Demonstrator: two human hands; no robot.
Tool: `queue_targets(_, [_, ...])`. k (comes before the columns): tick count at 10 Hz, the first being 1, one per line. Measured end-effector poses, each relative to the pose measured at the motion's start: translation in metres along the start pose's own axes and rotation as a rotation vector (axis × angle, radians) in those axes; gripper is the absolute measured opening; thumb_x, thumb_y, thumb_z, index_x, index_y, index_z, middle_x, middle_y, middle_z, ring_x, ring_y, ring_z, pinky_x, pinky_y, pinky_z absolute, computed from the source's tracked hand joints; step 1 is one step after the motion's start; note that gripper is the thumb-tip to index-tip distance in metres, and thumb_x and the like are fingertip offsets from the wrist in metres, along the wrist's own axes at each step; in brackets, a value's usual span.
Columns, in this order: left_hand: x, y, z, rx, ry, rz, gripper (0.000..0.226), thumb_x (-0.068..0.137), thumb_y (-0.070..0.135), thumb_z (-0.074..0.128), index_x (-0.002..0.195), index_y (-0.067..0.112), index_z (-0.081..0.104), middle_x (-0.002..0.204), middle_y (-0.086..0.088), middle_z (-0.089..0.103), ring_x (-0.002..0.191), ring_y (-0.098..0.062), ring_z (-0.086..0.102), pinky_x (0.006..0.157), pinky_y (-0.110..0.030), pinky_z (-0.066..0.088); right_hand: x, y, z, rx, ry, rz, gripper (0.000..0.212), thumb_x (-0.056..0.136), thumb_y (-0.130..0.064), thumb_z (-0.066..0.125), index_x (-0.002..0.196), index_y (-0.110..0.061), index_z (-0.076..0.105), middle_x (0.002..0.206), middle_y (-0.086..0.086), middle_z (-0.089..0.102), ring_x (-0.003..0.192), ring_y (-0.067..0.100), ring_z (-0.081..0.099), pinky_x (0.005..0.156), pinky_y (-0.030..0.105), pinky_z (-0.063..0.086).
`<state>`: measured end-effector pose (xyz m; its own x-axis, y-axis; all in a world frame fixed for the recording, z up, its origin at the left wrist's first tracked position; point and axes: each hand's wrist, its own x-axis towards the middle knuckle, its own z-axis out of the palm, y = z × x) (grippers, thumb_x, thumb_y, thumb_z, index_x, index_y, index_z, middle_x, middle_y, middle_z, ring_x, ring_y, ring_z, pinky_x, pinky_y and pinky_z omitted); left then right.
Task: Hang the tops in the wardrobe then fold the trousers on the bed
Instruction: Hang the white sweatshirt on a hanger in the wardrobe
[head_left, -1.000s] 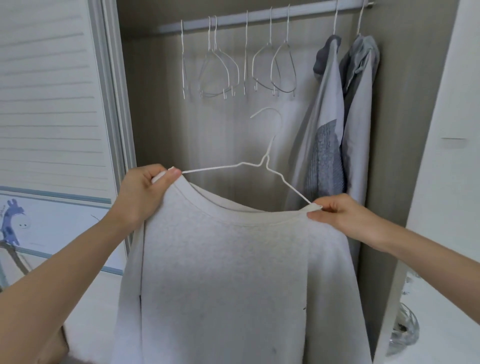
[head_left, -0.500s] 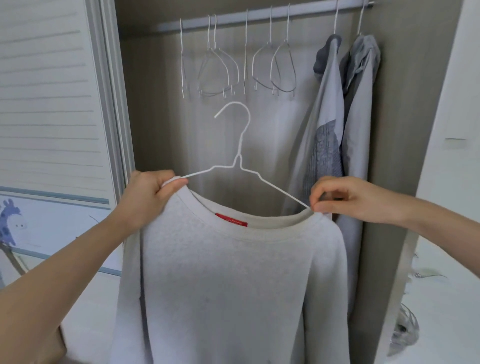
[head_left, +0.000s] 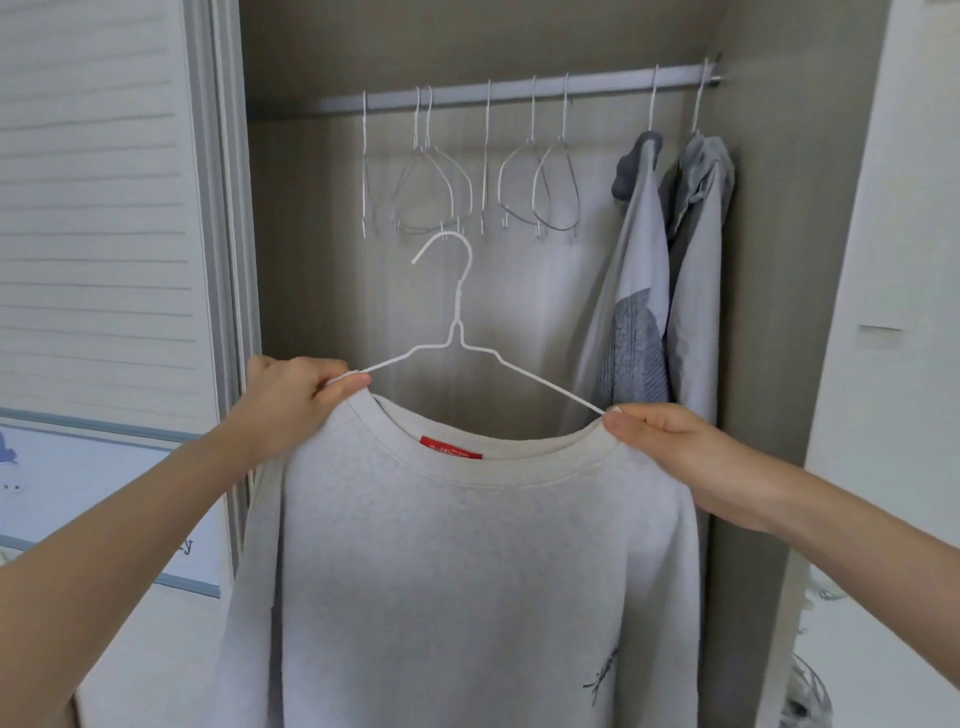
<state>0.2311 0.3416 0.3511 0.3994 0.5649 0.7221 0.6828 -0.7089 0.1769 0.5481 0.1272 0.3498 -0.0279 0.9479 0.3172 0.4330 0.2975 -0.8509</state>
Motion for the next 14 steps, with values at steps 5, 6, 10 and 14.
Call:
queue_targets(5, [0.056,0.083,0.035,-0.391,-0.148,-0.043,0.044,0.098,0.032,0.054,0.140,0.022,0.051,0.139,-0.005,0.051,0.114,-0.024,0.058,0.100,-0.031,0.041,-0.018,-0.114,-0.012,0.225,0.366,0.214,0.011,0.088,-0.007,0.059,0.088,-0.007,0.070,0.089,0.010,0.069,0.080,0.024,0.067,0.081,0.032,0.053])
queue_targets(6, [0.046,0.110,0.030,-0.512,-0.229,0.095,0.046,0.096,0.022,0.059,0.141,0.020,0.050,0.136,-0.003,0.051,0.116,-0.018,0.055,0.085,-0.014,0.040,-0.015,-0.131,-0.008,0.203,0.491,0.232,0.012,0.088,-0.009,0.061,0.096,-0.002,0.067,0.091,0.015,0.069,0.079,0.028,0.068,0.079,0.036,0.054])
queue_targets(10, [-0.005,0.168,-0.005,-1.005,-0.471,0.194,0.095,0.063,0.074,0.068,0.144,0.057,0.021,0.138,0.040,0.037,0.124,0.008,0.047,0.108,-0.029,0.041,0.087,-0.163,0.008,0.212,0.830,0.083,0.030,0.094,0.003,0.045,0.123,0.002,0.048,0.087,0.015,0.056,0.069,0.025,0.061,0.063,0.033,0.052])
queue_targets(14, [0.076,0.136,0.076,-0.749,-0.095,-0.021,0.038,0.095,0.014,0.052,0.129,0.028,0.042,0.108,0.004,0.062,0.090,-0.013,0.064,0.075,-0.024,0.054,0.179,-0.177,-0.036,0.022,0.934,-0.039,0.027,0.096,-0.009,0.038,0.117,-0.003,0.054,0.100,0.012,0.047,0.089,0.023,0.043,0.079,0.032,0.040])
